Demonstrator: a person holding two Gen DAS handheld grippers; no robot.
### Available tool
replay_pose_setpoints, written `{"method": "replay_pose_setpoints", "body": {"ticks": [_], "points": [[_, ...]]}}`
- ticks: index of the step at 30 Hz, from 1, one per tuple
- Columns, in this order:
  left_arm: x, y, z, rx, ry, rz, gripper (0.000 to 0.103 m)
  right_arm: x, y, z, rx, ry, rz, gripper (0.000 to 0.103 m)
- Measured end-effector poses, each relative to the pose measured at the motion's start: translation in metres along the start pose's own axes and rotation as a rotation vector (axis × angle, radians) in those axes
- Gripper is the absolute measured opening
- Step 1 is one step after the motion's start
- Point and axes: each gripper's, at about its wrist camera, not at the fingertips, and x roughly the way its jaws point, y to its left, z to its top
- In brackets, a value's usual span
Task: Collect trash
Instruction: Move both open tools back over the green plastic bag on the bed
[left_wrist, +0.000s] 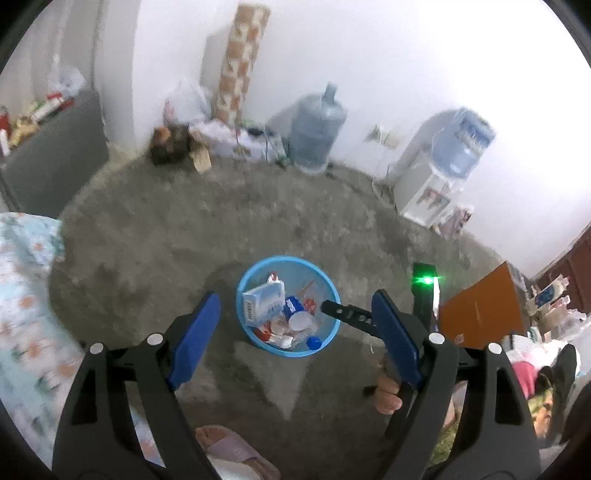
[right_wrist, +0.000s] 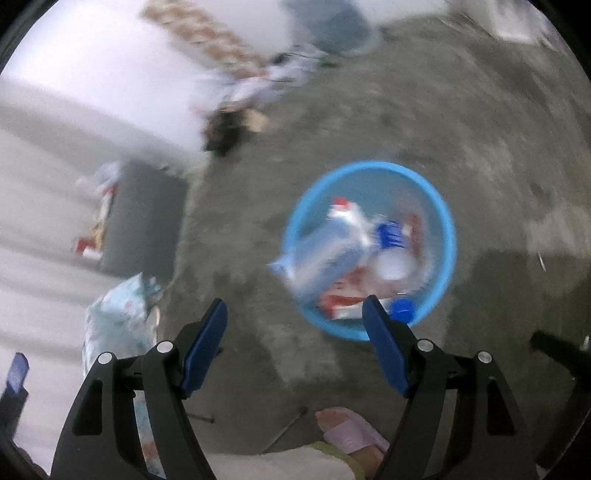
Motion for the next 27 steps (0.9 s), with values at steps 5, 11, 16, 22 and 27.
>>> {"method": "replay_pose_setpoints", "body": {"ticks": [5,11,16,22,27], "points": [[-0.103,0.01,-0.033,-0.008,-0.136,0.048,0.085,-0.04,0.08,-0.026,-0.199,-0.027,0.074,0.076],[-0.204,0.039,-0.096,-0.08,-0.275,0.168,0.089,-0.088,0.166,-0.081,-0.446,-0.109,0.097,0.091],[-0.276,0.077,-0.166,-0.146,-0.344,0.438,0.089,-0.106,0.211,-0.123,-0.603,-0.077,0.153,0.092],[-0.345,0.114,-0.241,-0.307,-0.427,0.685,0.09,-0.111,0.244,-0.155,-0.711,0.023,0.291,0.092],[-0.372,0.147,-0.294,-0.491,-0.442,0.752,0.09,-0.1,0.279,-0.182,-0.775,0.159,0.379,0.092]]}}
